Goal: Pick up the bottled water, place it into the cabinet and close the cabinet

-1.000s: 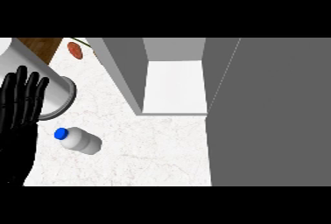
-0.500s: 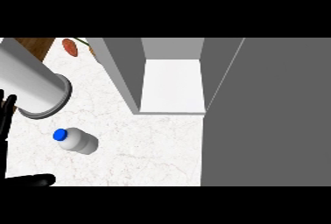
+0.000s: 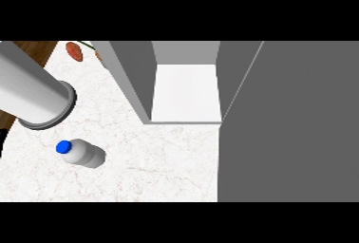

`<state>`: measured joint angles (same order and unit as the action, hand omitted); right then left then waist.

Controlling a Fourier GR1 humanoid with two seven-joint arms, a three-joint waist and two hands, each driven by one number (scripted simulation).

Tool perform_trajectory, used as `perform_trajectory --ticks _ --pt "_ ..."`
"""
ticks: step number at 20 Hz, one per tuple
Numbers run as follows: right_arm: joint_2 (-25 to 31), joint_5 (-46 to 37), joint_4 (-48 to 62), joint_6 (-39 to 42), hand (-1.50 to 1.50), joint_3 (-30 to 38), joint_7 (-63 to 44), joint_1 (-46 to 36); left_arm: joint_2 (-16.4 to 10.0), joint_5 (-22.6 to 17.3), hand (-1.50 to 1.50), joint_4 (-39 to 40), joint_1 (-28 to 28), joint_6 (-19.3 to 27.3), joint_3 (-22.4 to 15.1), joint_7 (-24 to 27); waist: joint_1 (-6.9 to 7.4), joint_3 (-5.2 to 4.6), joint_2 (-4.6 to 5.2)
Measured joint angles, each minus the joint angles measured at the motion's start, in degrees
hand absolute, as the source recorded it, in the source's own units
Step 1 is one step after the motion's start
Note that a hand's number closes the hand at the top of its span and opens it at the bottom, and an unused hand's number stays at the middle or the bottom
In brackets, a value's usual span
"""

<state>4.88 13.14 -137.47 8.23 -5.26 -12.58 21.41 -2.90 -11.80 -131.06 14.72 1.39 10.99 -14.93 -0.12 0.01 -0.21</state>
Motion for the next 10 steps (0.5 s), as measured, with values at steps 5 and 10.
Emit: perform_trajectory --ticks 5,10 --pt "0.04 -0.16 -0.65 1.99 -1.50 -0.05 1.84 4.59 1.72 3.61 -1.50 -1.19 3.05 0.72 -2.34 -0.23 -0.18 -0.01 0.03" --pt "-0.06 -0.31 -1.28 3.77 -1.50 -0.38 3.92 9.13 2.21 4.24 -1.50 0.48 4.84 1.08 -1.92 1.88 -0.29 -0.02 0.01"
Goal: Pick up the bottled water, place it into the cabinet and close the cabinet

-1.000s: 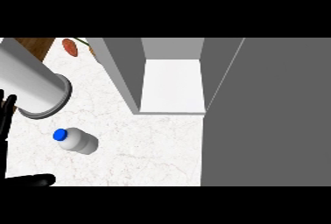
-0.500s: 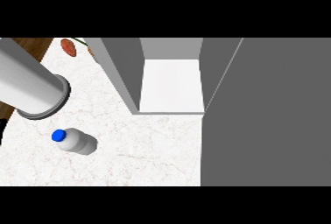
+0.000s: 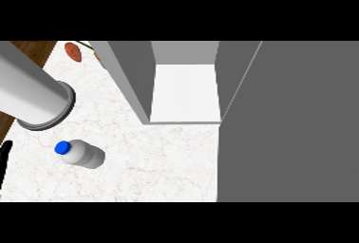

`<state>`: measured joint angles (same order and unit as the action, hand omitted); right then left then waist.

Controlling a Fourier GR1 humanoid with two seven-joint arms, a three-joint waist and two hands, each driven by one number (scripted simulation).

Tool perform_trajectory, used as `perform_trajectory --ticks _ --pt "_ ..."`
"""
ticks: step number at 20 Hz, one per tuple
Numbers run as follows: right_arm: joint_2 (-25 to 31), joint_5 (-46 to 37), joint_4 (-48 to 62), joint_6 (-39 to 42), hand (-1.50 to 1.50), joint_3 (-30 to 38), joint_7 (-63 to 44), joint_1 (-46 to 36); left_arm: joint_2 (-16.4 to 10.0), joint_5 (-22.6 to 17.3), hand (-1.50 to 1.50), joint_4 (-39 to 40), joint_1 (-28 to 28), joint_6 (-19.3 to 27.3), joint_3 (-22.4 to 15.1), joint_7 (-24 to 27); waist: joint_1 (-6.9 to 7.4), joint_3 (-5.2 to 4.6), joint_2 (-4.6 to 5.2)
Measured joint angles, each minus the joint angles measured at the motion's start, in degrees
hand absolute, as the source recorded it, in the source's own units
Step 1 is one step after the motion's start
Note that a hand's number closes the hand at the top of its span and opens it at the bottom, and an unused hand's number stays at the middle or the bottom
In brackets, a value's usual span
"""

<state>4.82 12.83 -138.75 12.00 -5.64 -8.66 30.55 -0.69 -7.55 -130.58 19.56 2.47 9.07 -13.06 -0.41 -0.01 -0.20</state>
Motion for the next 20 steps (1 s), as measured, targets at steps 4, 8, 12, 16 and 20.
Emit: perform_trajectory --ticks 4,8,12,16,20 --pt "-0.43 -0.35 -0.24 1.37 -1.50 -0.93 2.68 3.72 0.41 1.14 -1.50 3.96 0.22 1.44 -0.01 3.60 -0.20 -0.01 0.00" --pt "-0.57 -0.76 -0.30 2.65 -1.50 -1.40 5.37 6.86 0.39 1.62 -1.50 9.13 0.20 1.81 1.82 7.69 -0.26 -0.03 0.01" --pt "-0.51 -1.22 -0.45 4.07 -1.50 -1.94 8.27 9.87 0.19 1.43 -1.50 16.04 -1.10 1.29 3.39 11.58 -0.41 -0.03 0.02" --pt "-0.39 -1.68 -0.59 5.33 -1.50 -2.57 10.71 12.72 0.20 1.29 -1.50 23.97 -3.79 0.71 4.56 15.45 -0.54 -0.04 0.04" --pt "-0.12 -1.92 -0.76 5.83 -1.50 -2.14 11.90 13.99 -0.08 1.31 -1.50 32.75 -6.56 0.09 6.09 20.72 -0.51 -0.05 0.09"
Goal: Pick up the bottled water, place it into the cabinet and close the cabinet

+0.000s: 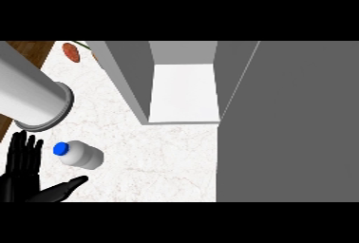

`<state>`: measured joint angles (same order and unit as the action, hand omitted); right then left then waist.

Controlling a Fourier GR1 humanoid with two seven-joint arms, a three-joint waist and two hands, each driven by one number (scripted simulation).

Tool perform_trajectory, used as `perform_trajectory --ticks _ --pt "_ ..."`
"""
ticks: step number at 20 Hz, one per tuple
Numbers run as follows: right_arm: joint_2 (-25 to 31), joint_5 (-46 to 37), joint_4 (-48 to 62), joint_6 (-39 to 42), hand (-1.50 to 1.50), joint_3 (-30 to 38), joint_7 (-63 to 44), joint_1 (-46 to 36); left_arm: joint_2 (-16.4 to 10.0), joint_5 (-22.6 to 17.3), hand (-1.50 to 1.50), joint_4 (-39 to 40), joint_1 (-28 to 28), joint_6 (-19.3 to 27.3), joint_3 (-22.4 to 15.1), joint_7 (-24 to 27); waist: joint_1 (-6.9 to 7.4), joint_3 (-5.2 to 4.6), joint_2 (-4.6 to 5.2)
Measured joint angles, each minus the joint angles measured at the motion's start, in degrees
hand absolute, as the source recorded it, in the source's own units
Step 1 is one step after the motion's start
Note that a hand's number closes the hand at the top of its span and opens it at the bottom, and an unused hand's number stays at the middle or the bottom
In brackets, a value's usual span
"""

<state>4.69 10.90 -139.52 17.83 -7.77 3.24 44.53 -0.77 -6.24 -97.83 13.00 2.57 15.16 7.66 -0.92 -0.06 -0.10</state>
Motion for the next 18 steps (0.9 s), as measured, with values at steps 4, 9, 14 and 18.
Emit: perform_trajectory --ticks 4,9,14,18 --pt "0.62 -0.14 0.14 1.58 -1.50 1.50 2.75 2.13 -0.68 -1.31 -1.50 10.45 -2.30 -1.60 2.94 7.15 -0.15 -0.02 0.01" --pt "0.21 -0.63 -0.14 2.26 -1.50 -0.33 4.31 4.76 -2.10 -2.11 -1.50 22.97 -6.71 -2.67 6.04 14.62 -0.27 -0.04 0.04" --pt "0.22 -1.15 -0.59 1.94 -1.50 -1.78 4.35 5.70 -2.76 -2.30 -1.50 33.23 -9.62 -4.29 7.43 21.34 -0.20 -0.07 0.10" --pt "0.75 -1.54 -0.43 2.89 -1.50 -1.93 5.95 7.46 -3.83 -3.54 -1.50 41.83 -13.01 -8.83 7.68 24.96 -0.33 -0.06 0.10"
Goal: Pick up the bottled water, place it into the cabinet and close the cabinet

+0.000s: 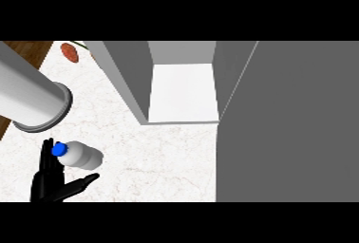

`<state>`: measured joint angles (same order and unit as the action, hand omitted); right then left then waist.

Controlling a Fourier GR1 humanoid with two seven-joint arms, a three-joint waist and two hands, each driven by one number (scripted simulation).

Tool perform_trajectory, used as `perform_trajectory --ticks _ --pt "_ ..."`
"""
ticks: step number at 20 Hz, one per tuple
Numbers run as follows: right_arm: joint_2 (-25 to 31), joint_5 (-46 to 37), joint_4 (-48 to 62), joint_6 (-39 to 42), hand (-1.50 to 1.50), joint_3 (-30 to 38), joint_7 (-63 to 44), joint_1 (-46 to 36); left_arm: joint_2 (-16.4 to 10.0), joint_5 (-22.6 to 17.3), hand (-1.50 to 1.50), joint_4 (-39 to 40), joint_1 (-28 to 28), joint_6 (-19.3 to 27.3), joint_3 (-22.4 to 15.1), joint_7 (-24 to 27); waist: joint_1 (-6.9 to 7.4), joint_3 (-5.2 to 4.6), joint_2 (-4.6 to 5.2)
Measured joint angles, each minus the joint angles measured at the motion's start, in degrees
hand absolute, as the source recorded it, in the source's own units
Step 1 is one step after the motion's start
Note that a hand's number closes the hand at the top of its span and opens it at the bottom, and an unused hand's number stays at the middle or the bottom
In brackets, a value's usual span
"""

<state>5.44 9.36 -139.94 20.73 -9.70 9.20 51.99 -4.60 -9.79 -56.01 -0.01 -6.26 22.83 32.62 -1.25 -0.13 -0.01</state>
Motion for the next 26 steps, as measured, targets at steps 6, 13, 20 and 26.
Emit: perform_trajectory --ticks 6,13,20,26 --pt "0.36 0.07 -1.24 0.04 -1.50 0.19 0.72 1.87 -0.25 -0.91 -1.50 10.93 -4.46 -4.83 0.30 6.14 -0.05 -0.01 0.05" --pt "0.74 -0.36 -1.46 0.91 -1.50 1.23 2.11 3.56 -1.49 -3.13 1.50 21.16 -9.99 -6.90 2.94 12.29 0.02 0.02 0.06" --pt "0.72 -0.60 -1.27 1.24 -1.50 2.19 2.14 2.83 -1.98 -5.06 1.50 27.03 -12.66 -9.18 4.29 15.29 0.41 0.89 -0.25" --pt "0.53 -0.92 -1.08 2.10 -1.50 1.78 3.56 4.01 -1.92 -1.39 1.50 27.60 -12.69 -8.94 0.90 17.98 0.33 1.14 -0.33"
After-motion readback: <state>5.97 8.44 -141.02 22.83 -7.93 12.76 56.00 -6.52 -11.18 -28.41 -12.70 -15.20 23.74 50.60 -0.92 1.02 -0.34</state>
